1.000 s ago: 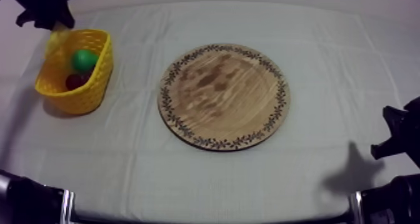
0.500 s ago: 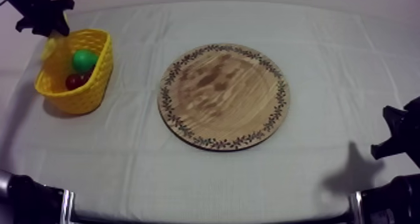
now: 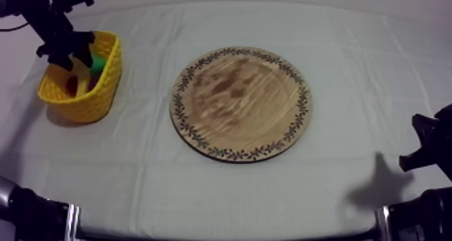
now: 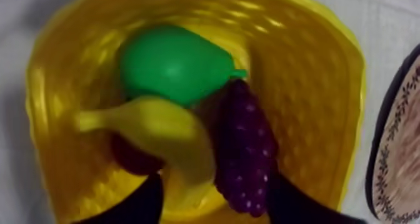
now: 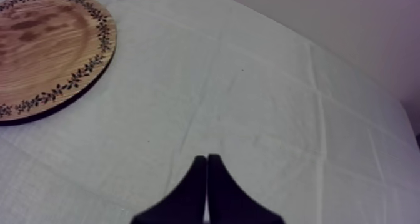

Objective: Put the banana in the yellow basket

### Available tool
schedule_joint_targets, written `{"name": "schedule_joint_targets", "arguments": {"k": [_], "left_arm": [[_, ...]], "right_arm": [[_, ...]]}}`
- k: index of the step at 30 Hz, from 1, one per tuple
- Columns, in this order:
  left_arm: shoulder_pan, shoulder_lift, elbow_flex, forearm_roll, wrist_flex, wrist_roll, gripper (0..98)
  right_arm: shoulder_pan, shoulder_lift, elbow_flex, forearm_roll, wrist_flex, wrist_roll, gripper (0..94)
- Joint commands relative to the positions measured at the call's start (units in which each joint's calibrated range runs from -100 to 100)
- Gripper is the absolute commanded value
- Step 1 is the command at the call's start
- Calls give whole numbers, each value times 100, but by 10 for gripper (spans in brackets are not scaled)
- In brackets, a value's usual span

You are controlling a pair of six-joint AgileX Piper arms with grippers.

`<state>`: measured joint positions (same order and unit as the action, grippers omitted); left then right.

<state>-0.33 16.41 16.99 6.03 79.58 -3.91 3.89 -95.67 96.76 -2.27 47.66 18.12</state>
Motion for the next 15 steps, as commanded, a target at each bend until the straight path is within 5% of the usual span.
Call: {"name": "schedule_joint_targets", "arguments": {"k": [1,6,15], "left_arm": [[6,-45,41,10,2,-16,811],[14,-389,223,0,-105,29,905],[107,-1877,1037,-67,-711,253,733]], "right_arm": [[2,0,1,0,0,-2,3],[2,0,1,0,0,-2,3],[2,0,1,0,0,-2,3]]}}
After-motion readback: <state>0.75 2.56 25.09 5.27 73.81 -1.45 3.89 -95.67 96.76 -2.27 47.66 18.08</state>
